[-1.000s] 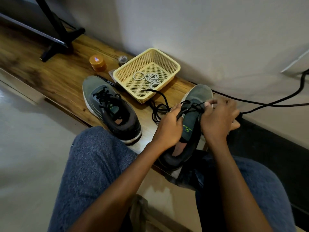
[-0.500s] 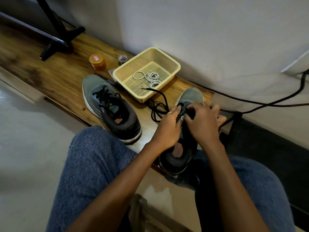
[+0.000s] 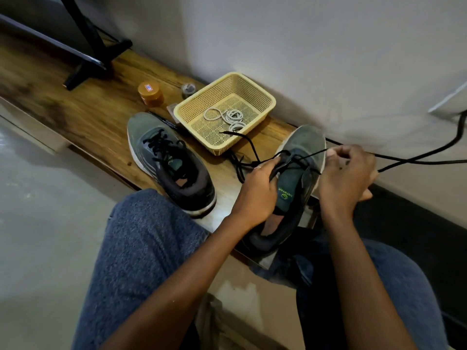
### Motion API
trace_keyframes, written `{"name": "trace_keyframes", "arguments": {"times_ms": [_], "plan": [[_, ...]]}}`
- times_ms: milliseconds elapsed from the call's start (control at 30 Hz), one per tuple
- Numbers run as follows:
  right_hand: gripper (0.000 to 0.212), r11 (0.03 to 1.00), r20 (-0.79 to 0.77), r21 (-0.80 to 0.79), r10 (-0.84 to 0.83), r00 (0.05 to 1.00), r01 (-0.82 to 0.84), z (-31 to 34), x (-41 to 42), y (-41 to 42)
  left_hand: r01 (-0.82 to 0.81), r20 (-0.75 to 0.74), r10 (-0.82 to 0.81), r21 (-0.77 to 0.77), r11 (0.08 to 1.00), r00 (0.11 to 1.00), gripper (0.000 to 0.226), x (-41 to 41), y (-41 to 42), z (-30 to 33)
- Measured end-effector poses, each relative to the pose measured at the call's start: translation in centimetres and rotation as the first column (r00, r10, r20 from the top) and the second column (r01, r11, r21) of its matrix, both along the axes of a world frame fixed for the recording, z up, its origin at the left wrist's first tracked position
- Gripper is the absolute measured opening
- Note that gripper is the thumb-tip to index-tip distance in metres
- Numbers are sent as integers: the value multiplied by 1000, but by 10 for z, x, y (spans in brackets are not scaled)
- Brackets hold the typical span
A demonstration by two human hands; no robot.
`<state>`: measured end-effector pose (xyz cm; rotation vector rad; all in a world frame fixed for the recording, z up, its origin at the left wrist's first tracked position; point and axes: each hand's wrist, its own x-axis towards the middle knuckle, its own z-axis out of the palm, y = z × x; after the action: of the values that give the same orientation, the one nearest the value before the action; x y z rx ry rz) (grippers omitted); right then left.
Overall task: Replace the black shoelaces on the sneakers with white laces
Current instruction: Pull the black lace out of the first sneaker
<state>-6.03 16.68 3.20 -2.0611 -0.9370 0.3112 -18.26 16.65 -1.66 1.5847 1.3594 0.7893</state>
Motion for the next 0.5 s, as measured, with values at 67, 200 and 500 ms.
{"name": "trace_keyframes", "arguments": {"times_ms": [67, 200, 500], "plan": [[5, 992, 26, -108, 63, 998, -60, -1, 2, 1, -13, -18, 13, -14, 1000, 1000, 45, -1, 0, -3], [19, 920, 119, -278, 319, 940, -277, -1, -4, 0, -4, -66, 2, -27, 1000, 998, 44, -3, 0, -5], [13, 817, 271, -425, 527, 806, -390, -16, -17, -3, 28, -123, -29, -6, 1000, 992, 45, -2, -1, -7]]}}
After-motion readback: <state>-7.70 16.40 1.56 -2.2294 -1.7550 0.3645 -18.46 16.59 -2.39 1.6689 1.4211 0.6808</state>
